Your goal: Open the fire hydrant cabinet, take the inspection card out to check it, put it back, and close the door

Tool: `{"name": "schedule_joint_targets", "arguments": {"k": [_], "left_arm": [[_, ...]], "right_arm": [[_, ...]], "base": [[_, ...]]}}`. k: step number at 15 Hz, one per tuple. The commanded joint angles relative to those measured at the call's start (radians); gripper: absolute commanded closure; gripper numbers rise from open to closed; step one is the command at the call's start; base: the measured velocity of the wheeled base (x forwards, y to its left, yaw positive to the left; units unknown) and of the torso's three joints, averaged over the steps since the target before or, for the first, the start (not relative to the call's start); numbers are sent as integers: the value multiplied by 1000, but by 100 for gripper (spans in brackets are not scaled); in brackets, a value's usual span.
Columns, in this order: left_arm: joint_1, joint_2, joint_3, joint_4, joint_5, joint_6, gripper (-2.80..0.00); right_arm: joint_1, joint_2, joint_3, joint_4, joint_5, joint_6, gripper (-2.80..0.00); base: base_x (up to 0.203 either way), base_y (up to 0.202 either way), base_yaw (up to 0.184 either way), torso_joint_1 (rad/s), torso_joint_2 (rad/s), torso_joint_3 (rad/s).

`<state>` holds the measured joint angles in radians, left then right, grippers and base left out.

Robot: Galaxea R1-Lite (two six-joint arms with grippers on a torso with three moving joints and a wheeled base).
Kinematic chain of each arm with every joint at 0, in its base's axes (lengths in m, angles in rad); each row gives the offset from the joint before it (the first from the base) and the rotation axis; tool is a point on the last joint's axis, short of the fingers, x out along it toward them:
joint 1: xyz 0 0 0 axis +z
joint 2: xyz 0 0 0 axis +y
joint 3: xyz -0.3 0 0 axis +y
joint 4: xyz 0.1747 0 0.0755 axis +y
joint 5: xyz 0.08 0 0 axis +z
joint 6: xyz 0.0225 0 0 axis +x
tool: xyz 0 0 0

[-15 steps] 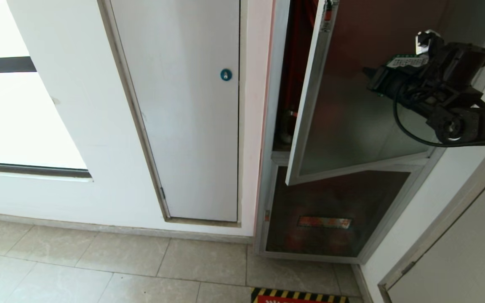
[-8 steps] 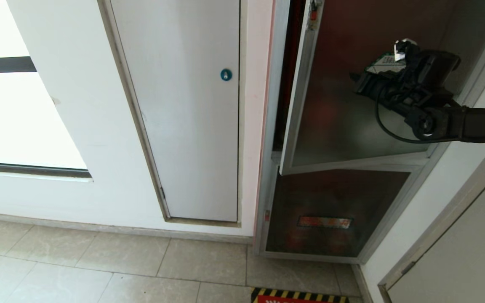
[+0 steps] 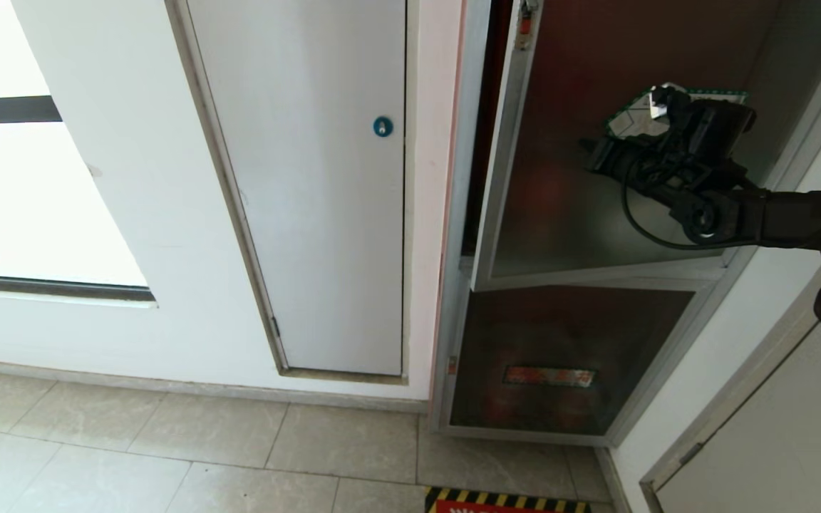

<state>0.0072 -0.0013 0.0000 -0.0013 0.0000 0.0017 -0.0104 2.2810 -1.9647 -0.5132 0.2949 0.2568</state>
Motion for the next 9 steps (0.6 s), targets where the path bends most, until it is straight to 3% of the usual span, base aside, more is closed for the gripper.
{"name": "schedule_joint_targets", "arguments": {"k": [1, 4, 9], "left_arm": [[0, 1, 2, 0, 0, 0, 0], [0, 1, 2, 0, 0, 0, 0], [2, 1, 2, -1, 0, 0, 0]], "right_arm": [[0, -35, 11, -4, 0, 3, 0], [0, -128, 113, -5, 0, 4, 0], [1, -390, 432, -12, 1, 6, 0]], "base": [[0, 0, 0, 0, 0, 0], [0, 0, 0, 0, 0, 0], [0, 0, 0, 0, 0, 0]]}}
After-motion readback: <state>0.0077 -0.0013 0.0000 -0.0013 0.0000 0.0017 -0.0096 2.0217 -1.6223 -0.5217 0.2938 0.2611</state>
